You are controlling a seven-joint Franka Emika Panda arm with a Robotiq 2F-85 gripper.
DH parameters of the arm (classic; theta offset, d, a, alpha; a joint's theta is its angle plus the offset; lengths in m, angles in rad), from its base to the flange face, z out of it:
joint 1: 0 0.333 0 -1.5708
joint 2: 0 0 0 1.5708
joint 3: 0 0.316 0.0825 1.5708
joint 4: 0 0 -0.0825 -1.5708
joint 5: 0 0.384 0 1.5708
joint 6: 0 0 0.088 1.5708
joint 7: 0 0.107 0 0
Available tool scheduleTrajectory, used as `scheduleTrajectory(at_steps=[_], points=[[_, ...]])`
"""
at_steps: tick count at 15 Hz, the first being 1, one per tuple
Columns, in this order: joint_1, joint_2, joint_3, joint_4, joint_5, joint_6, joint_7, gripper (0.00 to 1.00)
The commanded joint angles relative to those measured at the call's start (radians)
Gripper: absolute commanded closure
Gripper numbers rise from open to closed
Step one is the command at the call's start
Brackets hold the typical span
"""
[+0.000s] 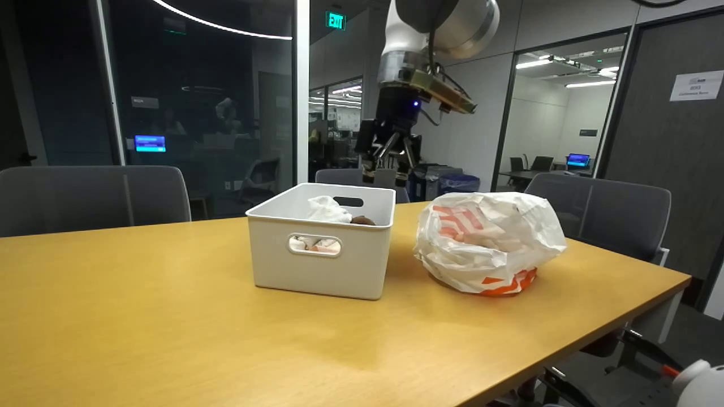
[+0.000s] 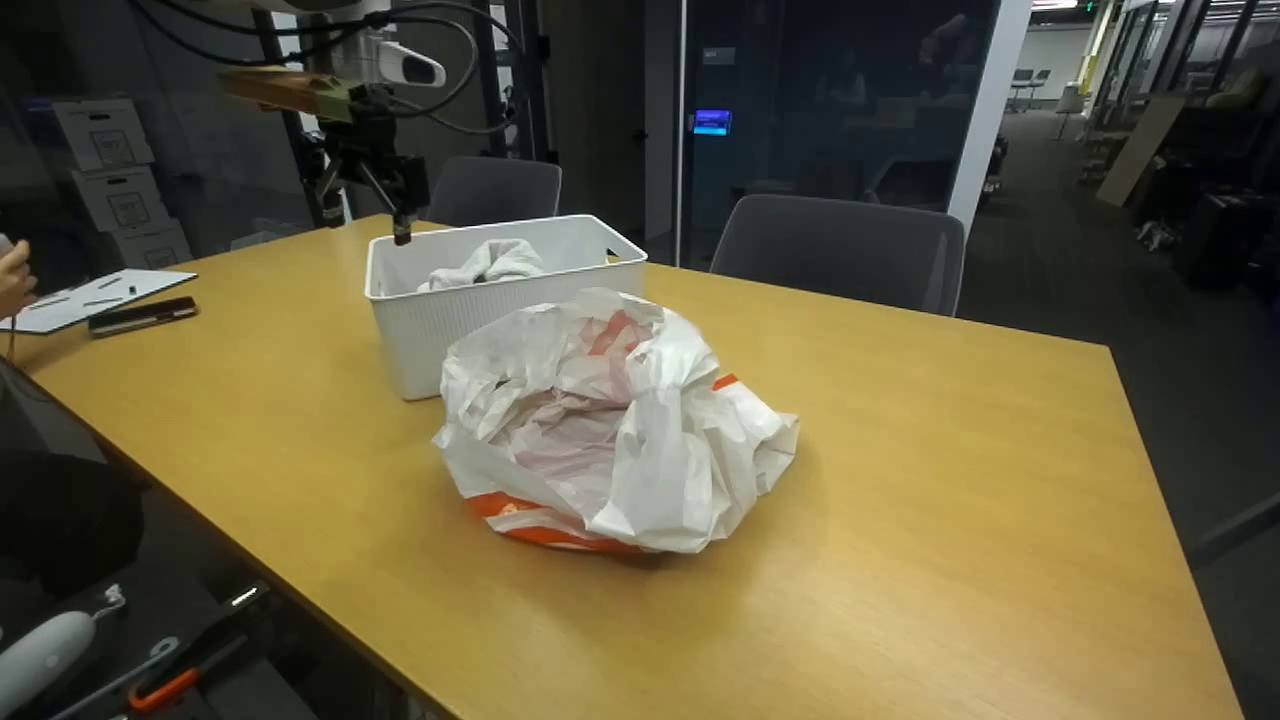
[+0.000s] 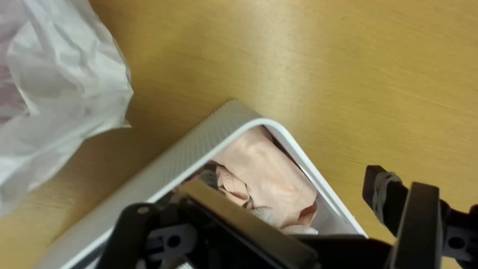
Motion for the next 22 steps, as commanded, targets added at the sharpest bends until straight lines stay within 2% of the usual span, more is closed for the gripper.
scheduleTrajectory(at_steps=[1, 4, 7, 11, 15, 18, 22], points=[[0.014, 0.034, -0.001, 0.037, -0.032, 0.0, -0.011, 0.0], [0.023, 0.098, 0.0, 0.108, -0.066, 0.0, -0.032, 0.0], [0.028, 0.107, 0.002, 0.109, -0.063, 0.014, -0.021, 0.0], [0.049, 0.18, 0.007, 0.131, -0.101, 0.116, -0.047, 0.0], [0.073, 0.305, 0.0, 0.194, -0.169, 0.235, -0.082, 0.0], [0.101, 0.404, -0.026, 0.302, -0.289, 0.28, -0.109, 0.0], [0.118, 0.507, -0.063, 0.522, -0.326, 0.201, -0.077, 0.0]])
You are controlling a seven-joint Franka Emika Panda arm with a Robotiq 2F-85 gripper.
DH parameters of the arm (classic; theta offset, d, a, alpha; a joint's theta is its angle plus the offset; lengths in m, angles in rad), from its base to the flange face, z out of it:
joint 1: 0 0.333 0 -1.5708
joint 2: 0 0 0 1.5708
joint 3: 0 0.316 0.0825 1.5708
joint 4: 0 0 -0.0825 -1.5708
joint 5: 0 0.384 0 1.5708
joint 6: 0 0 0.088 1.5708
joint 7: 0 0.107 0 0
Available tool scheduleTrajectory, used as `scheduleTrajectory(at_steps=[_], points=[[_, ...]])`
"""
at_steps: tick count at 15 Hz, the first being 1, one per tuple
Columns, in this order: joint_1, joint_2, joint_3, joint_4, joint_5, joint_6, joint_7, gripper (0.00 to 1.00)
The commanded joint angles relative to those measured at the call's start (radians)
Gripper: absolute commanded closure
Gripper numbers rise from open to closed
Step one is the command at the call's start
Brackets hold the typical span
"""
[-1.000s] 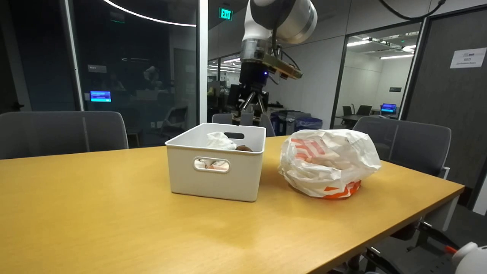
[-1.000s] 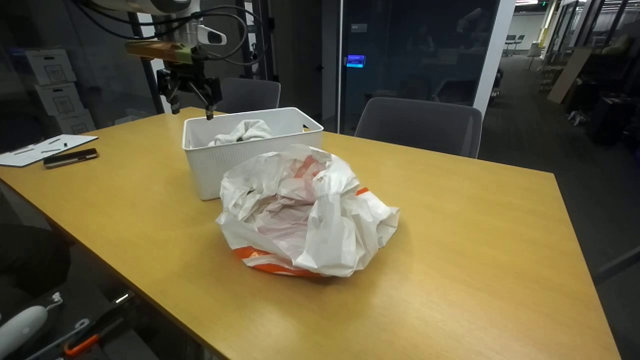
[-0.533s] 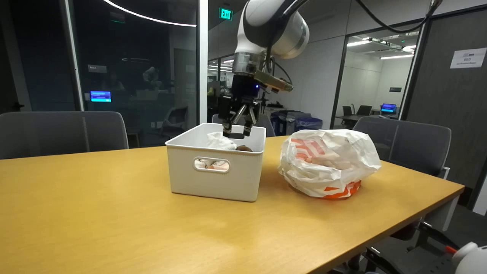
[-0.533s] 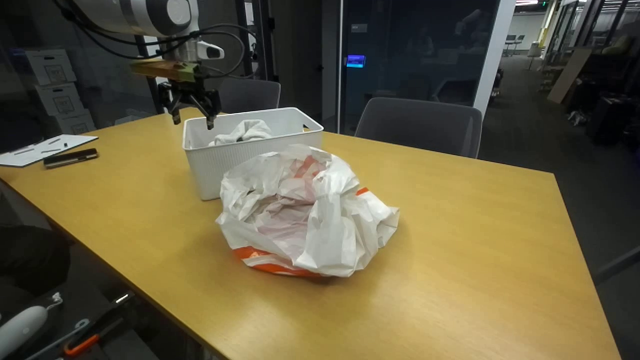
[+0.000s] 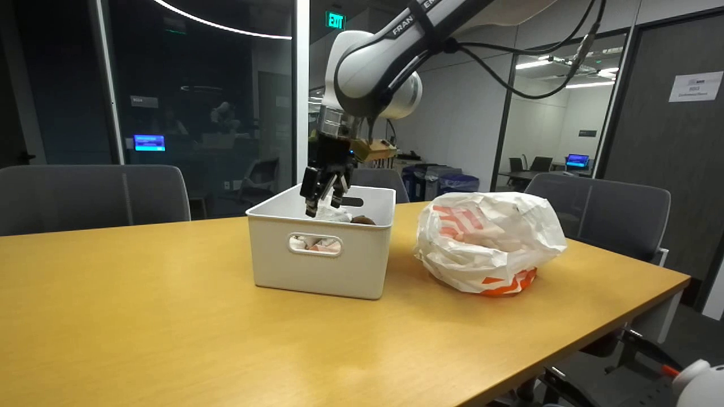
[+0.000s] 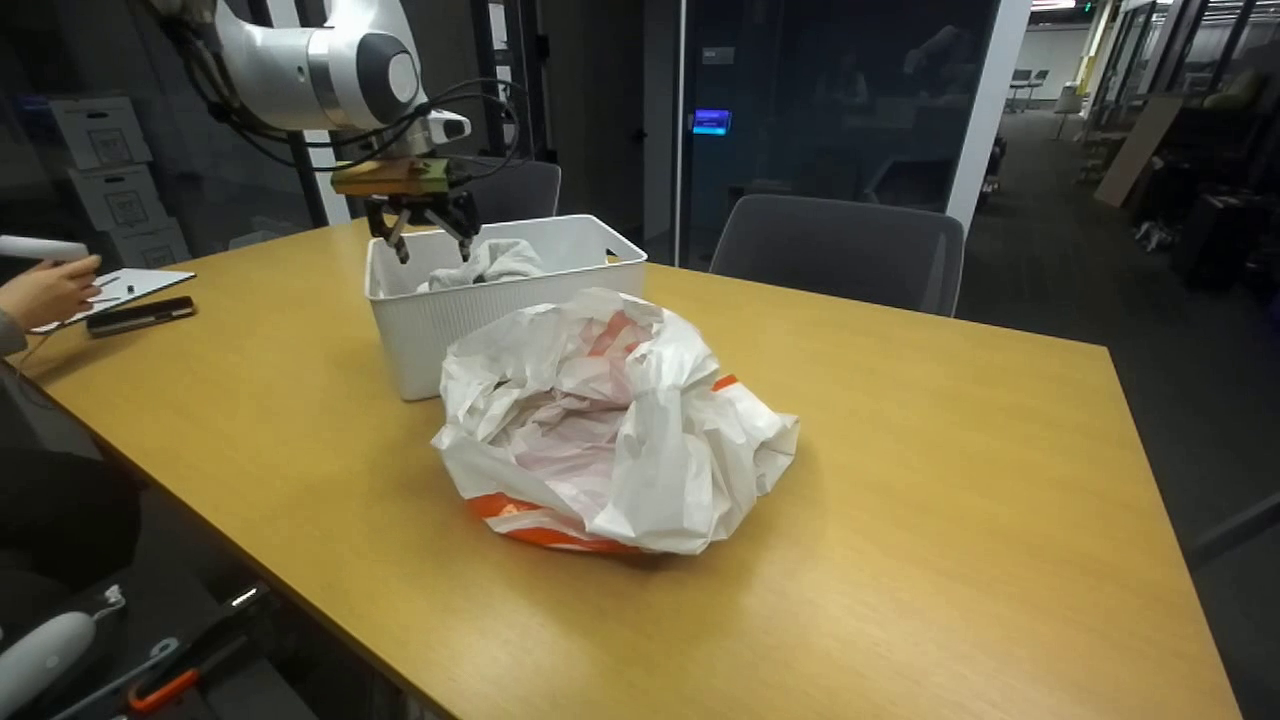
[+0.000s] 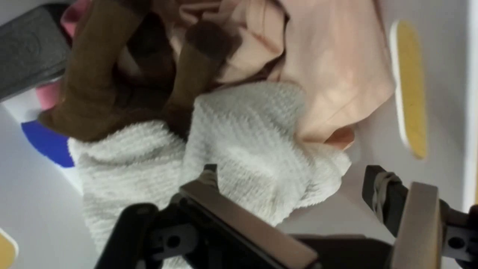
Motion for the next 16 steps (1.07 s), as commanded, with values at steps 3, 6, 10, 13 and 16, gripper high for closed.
scheduleTrajectory(at_steps=[3, 6, 10, 13, 16], points=[[0.023, 0.15, -0.051, 0.31, -0.011, -0.143, -0.008, 0.0], [0.019, 0.193, -0.05, 0.364, 0.009, -0.219, -0.011, 0.0], [0.002, 0.233, -0.014, 0.397, 0.064, -0.286, -0.051, 0.0], [0.003, 0.239, 0.0, 0.389, 0.08, -0.267, -0.094, 0.25], [-0.004, 0.225, 0.021, 0.374, 0.09, -0.245, -0.156, 0.42]])
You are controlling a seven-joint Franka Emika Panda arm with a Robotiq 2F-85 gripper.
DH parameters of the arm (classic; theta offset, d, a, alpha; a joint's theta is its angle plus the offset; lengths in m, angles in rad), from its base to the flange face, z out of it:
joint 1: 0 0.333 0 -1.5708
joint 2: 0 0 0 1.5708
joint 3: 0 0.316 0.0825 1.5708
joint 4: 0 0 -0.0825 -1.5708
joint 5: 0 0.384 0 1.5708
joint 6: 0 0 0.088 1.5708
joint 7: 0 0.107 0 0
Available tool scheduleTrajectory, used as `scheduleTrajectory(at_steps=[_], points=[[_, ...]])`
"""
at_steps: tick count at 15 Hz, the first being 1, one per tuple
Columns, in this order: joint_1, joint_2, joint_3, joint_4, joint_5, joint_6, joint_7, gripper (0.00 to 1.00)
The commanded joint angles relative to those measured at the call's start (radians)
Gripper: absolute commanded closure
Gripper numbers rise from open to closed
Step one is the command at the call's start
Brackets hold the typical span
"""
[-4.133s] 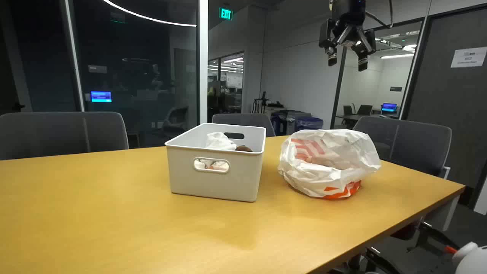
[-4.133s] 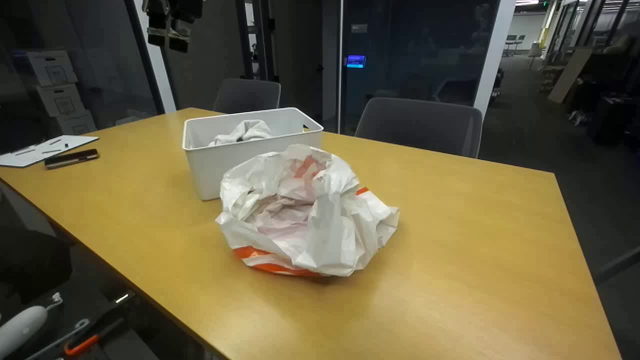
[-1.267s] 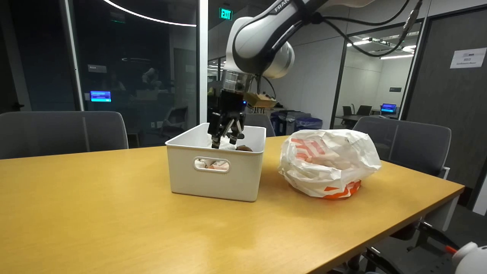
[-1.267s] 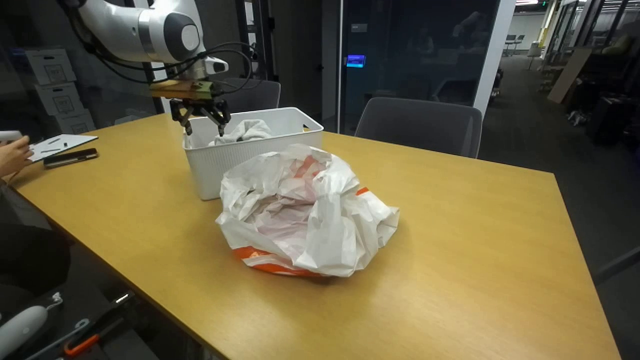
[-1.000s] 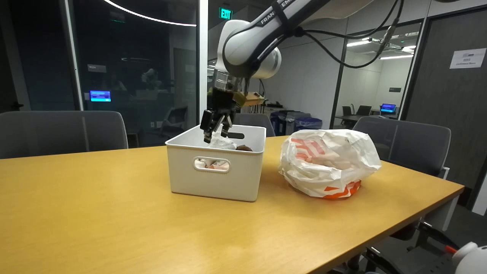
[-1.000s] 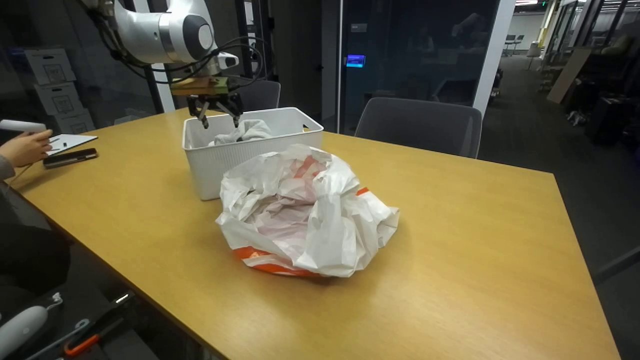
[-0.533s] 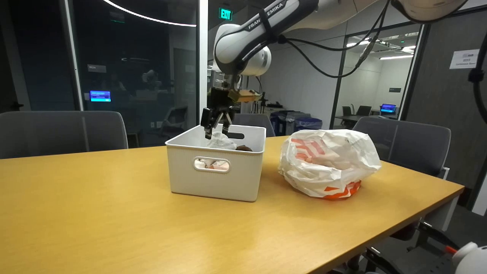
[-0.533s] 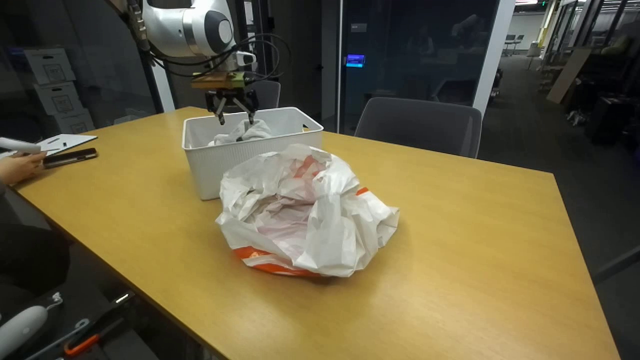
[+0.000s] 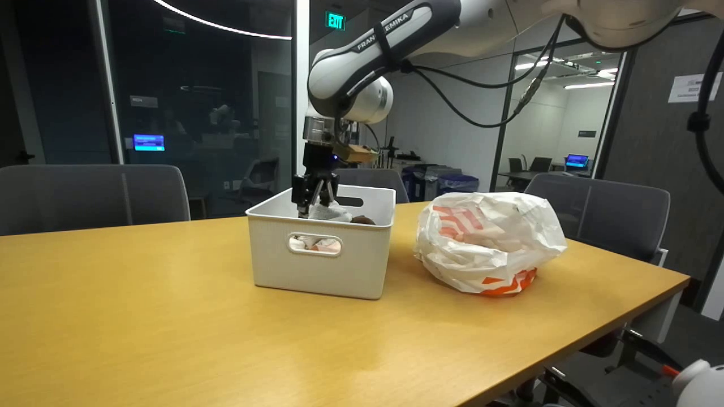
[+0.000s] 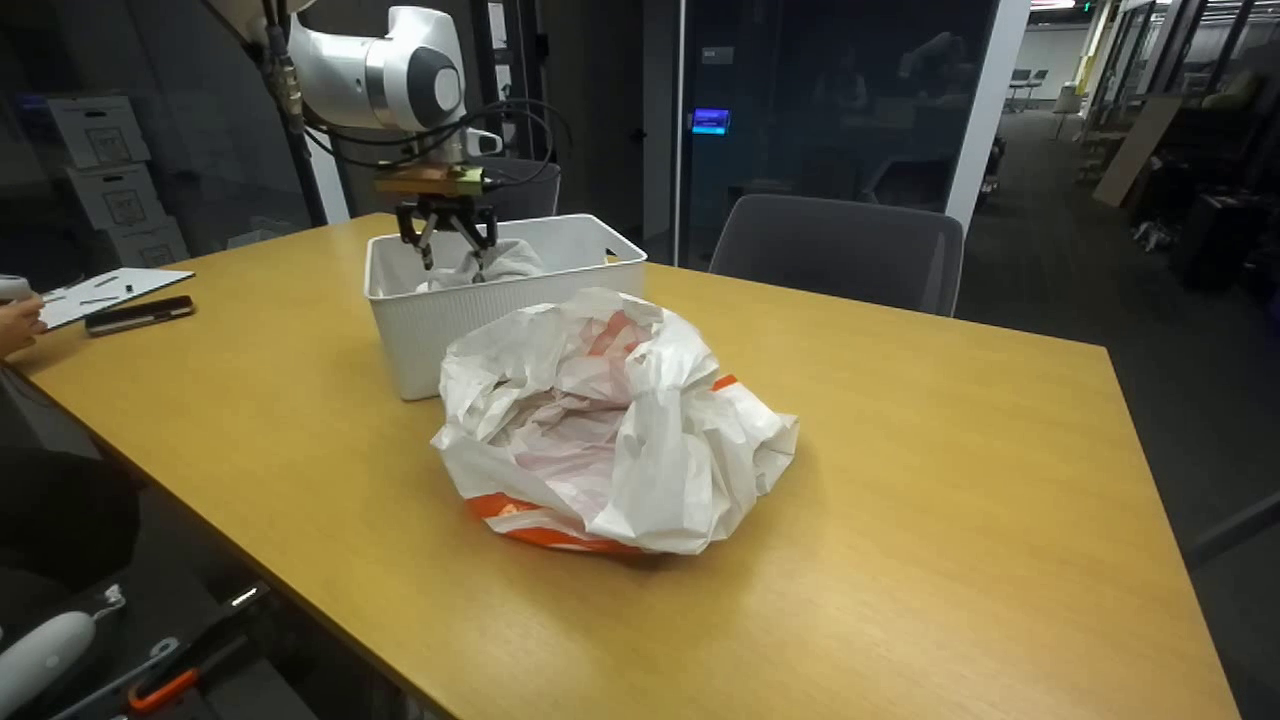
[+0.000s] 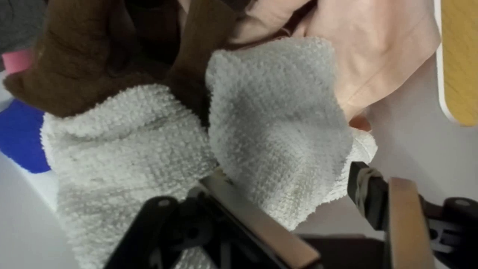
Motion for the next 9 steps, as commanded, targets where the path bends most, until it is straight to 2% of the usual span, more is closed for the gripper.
scheduleTrajectory(at_steps=[1, 6, 8, 9], points=[[-0.013, 0.0, 0.029, 0.027, 0.03, 0.011, -0.08, 0.49], [-0.028, -0.02, 0.051, 0.012, 0.071, 0.023, -0.126, 0.9], [-0.029, -0.023, 0.048, 0.007, 0.075, 0.036, -0.13, 0.99], [-0.033, -0.025, 0.049, 0.005, 0.079, 0.034, -0.134, 0.99]])
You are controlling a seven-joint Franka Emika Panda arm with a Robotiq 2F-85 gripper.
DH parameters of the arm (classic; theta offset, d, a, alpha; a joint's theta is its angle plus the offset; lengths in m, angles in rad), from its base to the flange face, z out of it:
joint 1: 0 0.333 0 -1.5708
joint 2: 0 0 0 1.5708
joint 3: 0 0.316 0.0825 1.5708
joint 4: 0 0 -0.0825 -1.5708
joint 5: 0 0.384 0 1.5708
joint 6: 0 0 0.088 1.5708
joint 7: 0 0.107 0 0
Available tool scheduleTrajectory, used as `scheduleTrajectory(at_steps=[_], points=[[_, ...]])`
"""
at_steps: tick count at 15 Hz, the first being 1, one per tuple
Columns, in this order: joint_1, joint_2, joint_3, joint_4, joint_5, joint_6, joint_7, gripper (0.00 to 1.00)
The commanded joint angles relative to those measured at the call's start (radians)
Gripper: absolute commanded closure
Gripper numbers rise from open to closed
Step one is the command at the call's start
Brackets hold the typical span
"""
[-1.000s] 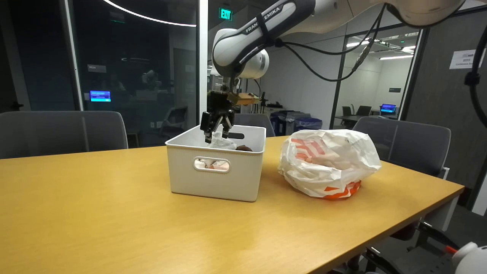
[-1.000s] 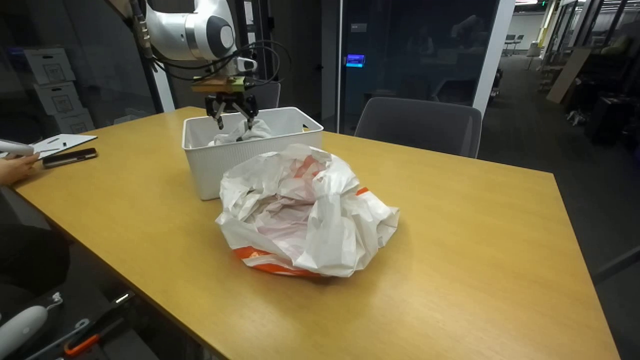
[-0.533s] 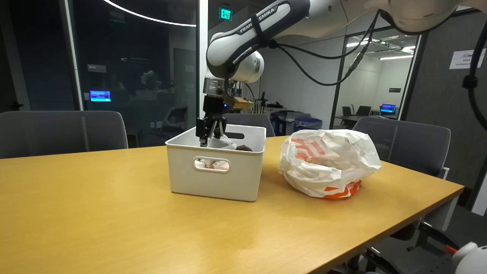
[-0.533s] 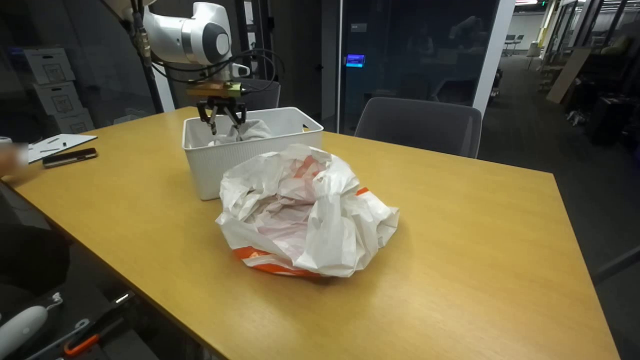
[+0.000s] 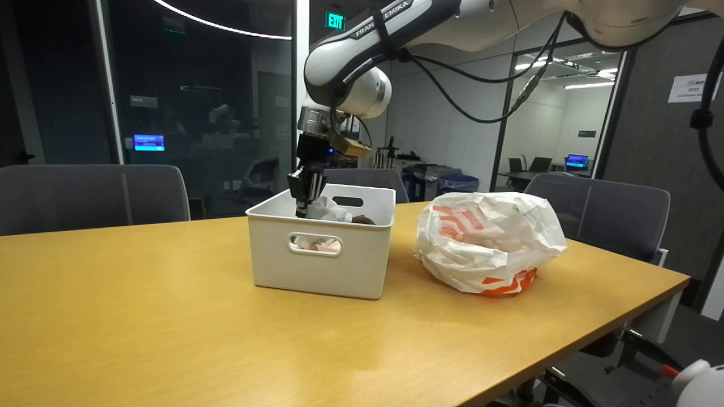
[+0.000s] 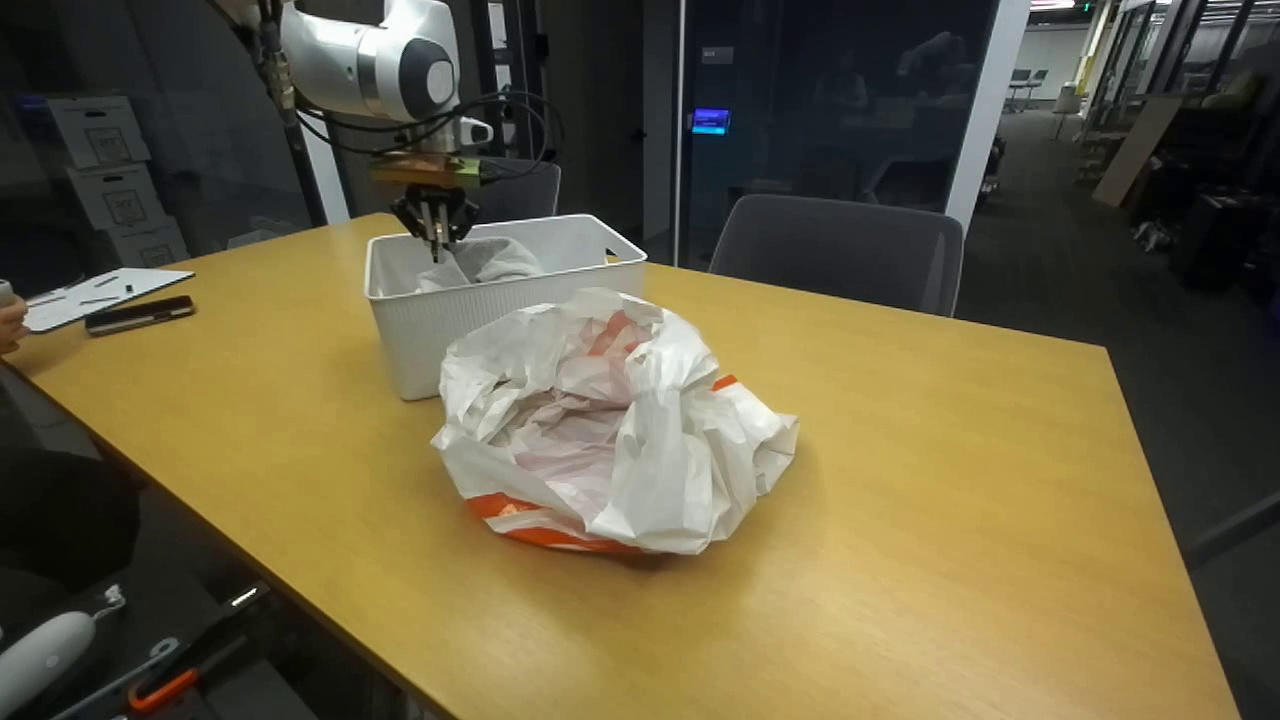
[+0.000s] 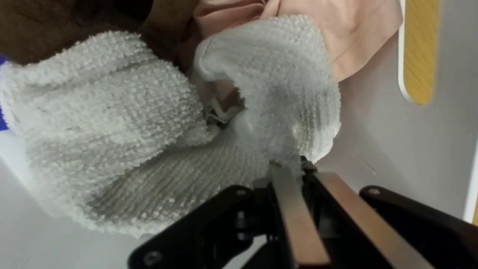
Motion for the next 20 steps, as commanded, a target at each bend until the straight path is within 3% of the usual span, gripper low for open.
scheduleTrajectory(at_steps=[1, 6, 13, 18, 20], points=[[-0.02, -0.02, 0.012, -0.007, 0.027, 0.01, -0.031, 1.0], [0.013, -0.107, -0.045, -0.007, -0.066, 0.104, 0.029, 0.94], [0.033, -0.412, -0.122, -0.117, -0.31, 0.163, 0.145, 0.94], [0.072, -0.641, -0.151, -0.213, -0.548, 0.125, 0.411, 0.94], [0.049, -0.721, -0.114, -0.224, -0.634, 0.055, 0.523, 0.94]])
